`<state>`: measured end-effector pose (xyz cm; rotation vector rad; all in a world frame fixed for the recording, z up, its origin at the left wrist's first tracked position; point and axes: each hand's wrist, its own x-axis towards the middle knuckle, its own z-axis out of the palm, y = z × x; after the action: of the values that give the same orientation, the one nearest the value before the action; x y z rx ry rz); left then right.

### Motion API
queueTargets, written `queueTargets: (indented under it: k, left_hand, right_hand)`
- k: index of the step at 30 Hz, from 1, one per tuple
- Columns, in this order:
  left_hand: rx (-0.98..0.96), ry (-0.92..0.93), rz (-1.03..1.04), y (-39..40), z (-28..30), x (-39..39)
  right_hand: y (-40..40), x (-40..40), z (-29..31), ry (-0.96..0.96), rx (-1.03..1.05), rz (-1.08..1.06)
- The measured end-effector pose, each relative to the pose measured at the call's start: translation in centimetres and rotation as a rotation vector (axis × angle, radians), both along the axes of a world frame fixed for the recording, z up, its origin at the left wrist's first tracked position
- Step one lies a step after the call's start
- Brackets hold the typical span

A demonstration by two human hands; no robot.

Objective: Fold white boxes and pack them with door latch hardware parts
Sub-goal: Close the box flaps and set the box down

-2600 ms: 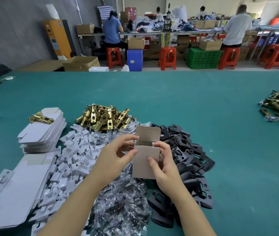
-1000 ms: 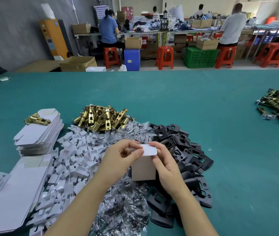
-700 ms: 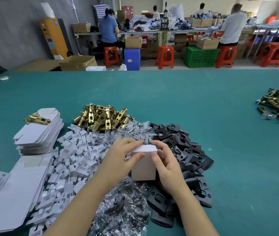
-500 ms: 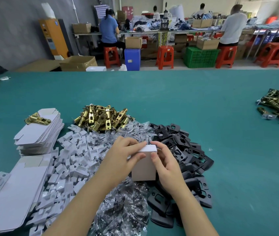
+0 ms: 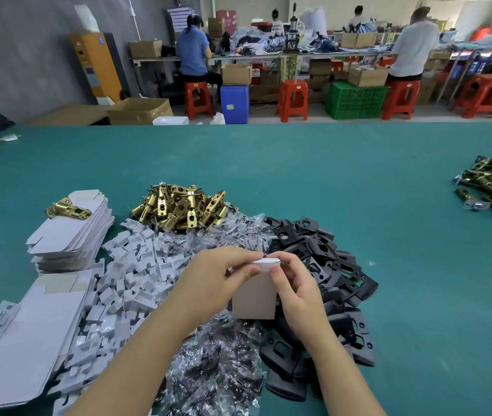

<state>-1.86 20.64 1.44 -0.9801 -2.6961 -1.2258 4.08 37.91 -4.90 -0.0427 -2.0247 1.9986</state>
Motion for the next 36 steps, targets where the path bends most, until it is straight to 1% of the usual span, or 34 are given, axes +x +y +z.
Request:
queueTargets:
  k: [10,15,19,26,33,36]
  left_hand:
    - [-0.062,0.059,-0.039,0.2,0.8,0.3]
    - [-0.037,0.026,-0.069,0.3,0.6,0.1]
    - [-0.001,-0.019,-0.07,0.3,0.2,0.2]
    - [-0.019,-0.066,-0.081,-0.2,-0.1,0.0]
    - [-0.082,0.008,-0.105,-0.8,-0.7,0.0]
    - [-0.101,0.054,-0.117,-0.9,-0.8,0.0]
  right_hand:
    - [0.0,0.3,0.4,0.037,0.037,-0.016]
    - [-0.2,0.6,1.0,0.075,0.019,-0.017]
    - [-0.2,0.7,1.2,0.066,-0.041,-0.004]
    - [0.1,0.5,1.6,0.063,-0.117,-0.017]
    - [0.2,0.5,1.6,0.042,-0.205,0.009]
    - [0.2,0.4,1.3,0.029,-0.201,0.023]
